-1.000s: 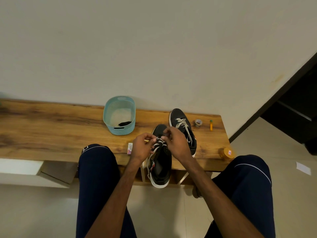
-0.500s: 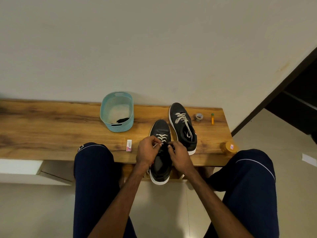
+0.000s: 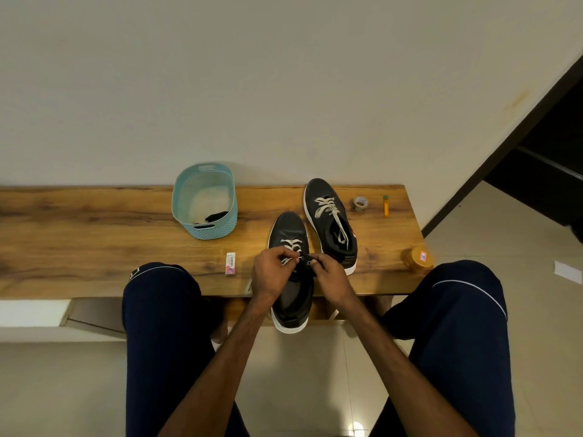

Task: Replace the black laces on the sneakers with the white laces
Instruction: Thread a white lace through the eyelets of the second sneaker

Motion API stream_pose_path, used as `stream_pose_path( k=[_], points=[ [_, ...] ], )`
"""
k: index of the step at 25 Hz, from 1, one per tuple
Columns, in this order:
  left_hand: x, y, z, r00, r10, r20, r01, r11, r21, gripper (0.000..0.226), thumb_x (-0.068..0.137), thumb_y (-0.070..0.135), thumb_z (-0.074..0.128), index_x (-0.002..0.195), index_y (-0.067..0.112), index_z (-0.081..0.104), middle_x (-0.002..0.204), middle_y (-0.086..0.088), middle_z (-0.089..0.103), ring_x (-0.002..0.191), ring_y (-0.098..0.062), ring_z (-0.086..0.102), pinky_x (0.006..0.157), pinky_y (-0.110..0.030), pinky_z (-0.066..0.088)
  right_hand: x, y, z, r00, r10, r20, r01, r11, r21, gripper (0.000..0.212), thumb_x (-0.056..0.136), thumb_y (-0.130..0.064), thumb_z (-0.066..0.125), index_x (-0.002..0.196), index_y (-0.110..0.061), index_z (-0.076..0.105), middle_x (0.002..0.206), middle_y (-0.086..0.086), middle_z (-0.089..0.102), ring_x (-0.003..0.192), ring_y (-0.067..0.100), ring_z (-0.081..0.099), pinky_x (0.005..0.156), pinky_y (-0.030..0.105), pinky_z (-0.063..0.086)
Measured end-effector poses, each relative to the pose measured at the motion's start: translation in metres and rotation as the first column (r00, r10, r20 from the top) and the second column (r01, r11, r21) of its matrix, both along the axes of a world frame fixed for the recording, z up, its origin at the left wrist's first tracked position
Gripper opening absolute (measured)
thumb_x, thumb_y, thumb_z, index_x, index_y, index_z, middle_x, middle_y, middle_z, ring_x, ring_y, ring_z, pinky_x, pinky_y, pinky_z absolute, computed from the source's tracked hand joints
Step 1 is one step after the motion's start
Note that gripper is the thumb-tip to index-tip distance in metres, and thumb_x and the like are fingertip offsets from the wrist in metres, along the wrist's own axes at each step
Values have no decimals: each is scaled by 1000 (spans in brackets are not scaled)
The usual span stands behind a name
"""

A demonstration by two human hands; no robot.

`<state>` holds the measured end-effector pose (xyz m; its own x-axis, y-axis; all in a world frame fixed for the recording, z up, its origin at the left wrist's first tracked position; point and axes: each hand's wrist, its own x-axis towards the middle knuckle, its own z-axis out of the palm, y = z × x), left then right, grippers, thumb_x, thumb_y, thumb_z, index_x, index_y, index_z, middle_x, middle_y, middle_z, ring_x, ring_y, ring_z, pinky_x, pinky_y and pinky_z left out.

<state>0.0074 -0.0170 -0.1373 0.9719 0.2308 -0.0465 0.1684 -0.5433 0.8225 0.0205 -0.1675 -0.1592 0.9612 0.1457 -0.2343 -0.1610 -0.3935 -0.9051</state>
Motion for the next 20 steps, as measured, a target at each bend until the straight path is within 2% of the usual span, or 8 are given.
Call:
stream_pose_path(
  k=[3,6,11,15,16,18,20],
  points=[
    [1,3,1,999,-38,2,38,997,-68,12,82,17,78,91,24,76,90,12,74,80,1,68,74,-22,58,0,1,-2,1000,-14,-2,14,1000,17,28,102,-11,47,124,-6,64,116,8,67,110,17,61,100,38,49],
    [2,4,0,997,-80,-4,79,994,-79,19,80,17,80,94,28,73,85,14,73,70,2,66,64,-17,52,1,2,-1,1000,-18,-12,18,999,34,28,102,-9,46,122,-7,65,114,8,67,109,17,62,98,37,50],
    [3,1,-1,997,-80,-23,80,997,-11,25,79,20,81,99,29,69,84,15,71,72,3,65,68,-21,55,-1,3,0,999,-21,-40,23,999,50,27,102,-15,48,123,-11,65,114,3,68,108,12,62,98,35,51],
    [1,-4,3,999,-30,-25,31,999,25,31,80,21,80,107,27,64,86,14,71,67,3,61,61,-19,48,1,5,9,974,-84,-212,143,949,280,27,104,-33,47,105,-20,70,105,0,72,103,12,65,95,30,50],
    [0,-5,3,999,-30,-24,30,999,37,31,81,21,79,108,27,63,88,14,70,66,4,58,60,-17,45,3,6,9,970,-103,-220,166,942,292,28,104,-34,47,103,-19,71,103,1,72,102,14,66,94,30,51],
    [-1,-3,4,999,-34,-27,36,998,53,31,83,21,77,109,27,63,91,14,70,65,4,57,60,-15,43,7,10,5,975,-147,-169,183,957,223,17,101,-24,56,100,-15,70,99,2,72,102,19,66,92,32,52],
    [-2,0,4,998,-49,-34,50,998,41,32,82,19,77,111,26,63,94,12,71,67,3,58,63,-17,46,9,14,3,980,-164,-111,180,971,155,8,96,-13,61,94,-16,68,94,-1,70,97,17,65,86,29,51]
  ],
)
